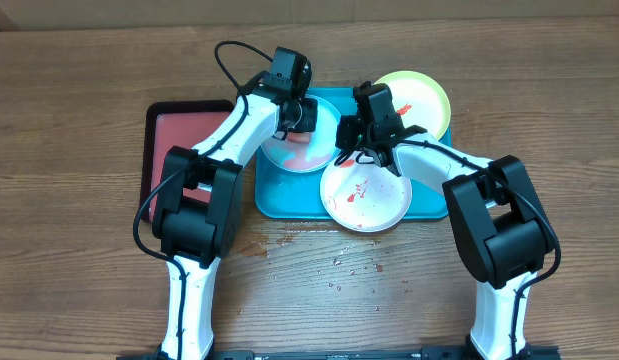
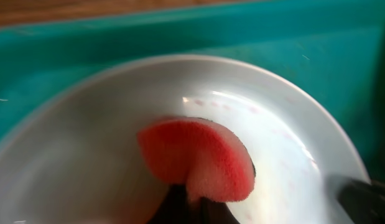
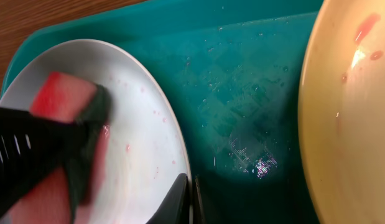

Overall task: Clean dirty plates on tray and stack at the side
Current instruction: 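Scrub the light blue plate with the sponge in the left gripper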

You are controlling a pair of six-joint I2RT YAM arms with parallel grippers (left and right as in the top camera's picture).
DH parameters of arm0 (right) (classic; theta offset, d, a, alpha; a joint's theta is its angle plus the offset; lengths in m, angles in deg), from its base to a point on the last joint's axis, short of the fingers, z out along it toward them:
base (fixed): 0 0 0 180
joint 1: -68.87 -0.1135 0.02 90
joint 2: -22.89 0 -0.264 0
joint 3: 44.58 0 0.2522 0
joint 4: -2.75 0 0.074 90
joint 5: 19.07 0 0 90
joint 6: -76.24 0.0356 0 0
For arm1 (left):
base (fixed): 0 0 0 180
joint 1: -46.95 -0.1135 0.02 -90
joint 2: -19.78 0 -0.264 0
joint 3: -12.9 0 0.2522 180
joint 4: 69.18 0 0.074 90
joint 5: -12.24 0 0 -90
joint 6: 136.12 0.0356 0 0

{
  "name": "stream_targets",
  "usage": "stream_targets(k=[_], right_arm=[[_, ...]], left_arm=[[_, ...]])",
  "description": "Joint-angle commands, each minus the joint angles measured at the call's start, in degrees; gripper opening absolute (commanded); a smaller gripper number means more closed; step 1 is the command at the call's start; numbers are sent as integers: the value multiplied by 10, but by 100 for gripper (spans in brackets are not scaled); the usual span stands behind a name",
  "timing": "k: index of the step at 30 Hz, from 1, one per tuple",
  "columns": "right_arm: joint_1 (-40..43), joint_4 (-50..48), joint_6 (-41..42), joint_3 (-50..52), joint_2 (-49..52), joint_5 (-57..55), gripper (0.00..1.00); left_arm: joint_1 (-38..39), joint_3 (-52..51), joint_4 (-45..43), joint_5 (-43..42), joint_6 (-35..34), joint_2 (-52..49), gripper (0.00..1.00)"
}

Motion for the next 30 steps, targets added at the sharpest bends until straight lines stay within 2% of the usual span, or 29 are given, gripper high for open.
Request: stream_targets(k=[1, 8, 15, 24, 27, 30], right_arm=[[-6, 10, -1, 0, 7, 21, 4], [-6, 10, -1, 0, 7, 21, 4], [-6, 14, -1, 0, 7, 21, 4], [-6, 14, -1, 0, 7, 21, 4], [-6, 14, -1, 0, 7, 21, 4], [-6, 14, -1, 0, 7, 21, 4]], left_arm=[[9, -8, 39, -98, 19, -35, 4], [9, -8, 128, -89, 19, -35, 4], [9, -8, 172, 95, 14, -35, 4], [9, -6, 140, 269, 14, -35, 4], [7, -6, 118, 305, 14, -35, 4], [3, -6, 103, 307, 14, -35, 4]])
